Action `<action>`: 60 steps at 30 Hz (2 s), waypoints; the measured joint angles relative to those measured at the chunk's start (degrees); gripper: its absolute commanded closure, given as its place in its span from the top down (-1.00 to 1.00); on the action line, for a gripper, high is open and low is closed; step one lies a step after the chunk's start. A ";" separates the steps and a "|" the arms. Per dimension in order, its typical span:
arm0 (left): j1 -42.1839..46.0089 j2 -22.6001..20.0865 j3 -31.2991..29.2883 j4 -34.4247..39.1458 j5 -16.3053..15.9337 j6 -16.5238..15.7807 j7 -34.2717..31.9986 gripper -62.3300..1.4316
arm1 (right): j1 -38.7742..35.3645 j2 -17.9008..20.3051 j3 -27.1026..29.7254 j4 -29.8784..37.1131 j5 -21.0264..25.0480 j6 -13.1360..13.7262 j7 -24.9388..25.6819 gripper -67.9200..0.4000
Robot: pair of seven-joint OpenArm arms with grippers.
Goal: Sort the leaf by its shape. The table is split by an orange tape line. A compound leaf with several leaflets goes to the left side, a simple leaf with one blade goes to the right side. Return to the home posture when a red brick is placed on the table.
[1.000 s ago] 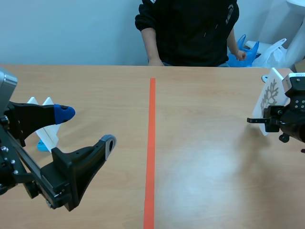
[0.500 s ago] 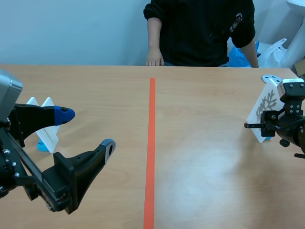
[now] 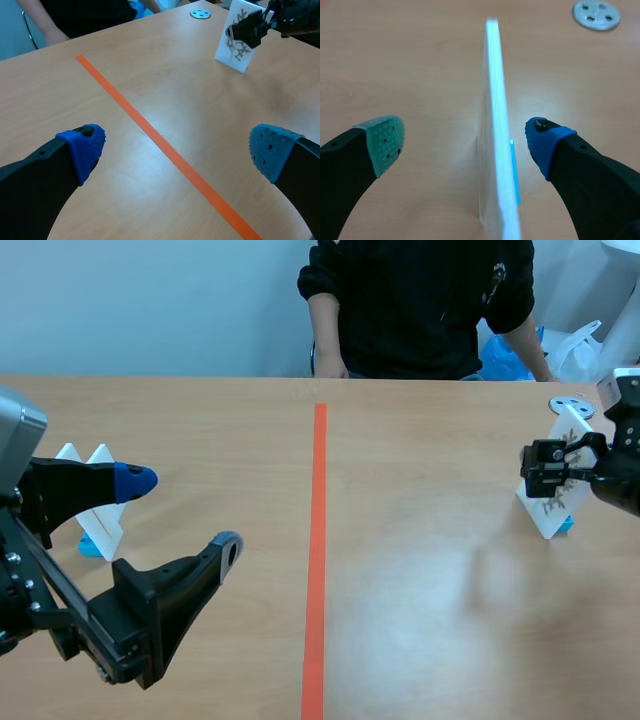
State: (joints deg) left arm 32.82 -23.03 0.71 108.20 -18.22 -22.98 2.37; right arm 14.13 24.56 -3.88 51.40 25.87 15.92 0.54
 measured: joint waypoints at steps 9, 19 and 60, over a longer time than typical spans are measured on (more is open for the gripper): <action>0.00 -0.02 0.00 0.00 -0.02 -0.02 -0.02 1.00 | -11.96 6.36 4.90 18.84 9.77 5.09 -3.96 0.97; 0.00 -0.72 0.00 0.00 -0.02 0.02 -0.02 1.00 | -29.07 7.69 16.17 39.95 17.49 13.42 -8.17 0.98; 0.00 -2.05 -1.11 0.00 -6.08 4.31 3.02 1.00 | -51.15 1.64 16.61 62.34 14.21 14.08 -8.55 0.98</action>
State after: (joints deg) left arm 32.82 -25.08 -0.40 108.20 -24.29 -18.68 5.39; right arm -37.01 26.20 12.73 113.73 40.07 30.00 -8.01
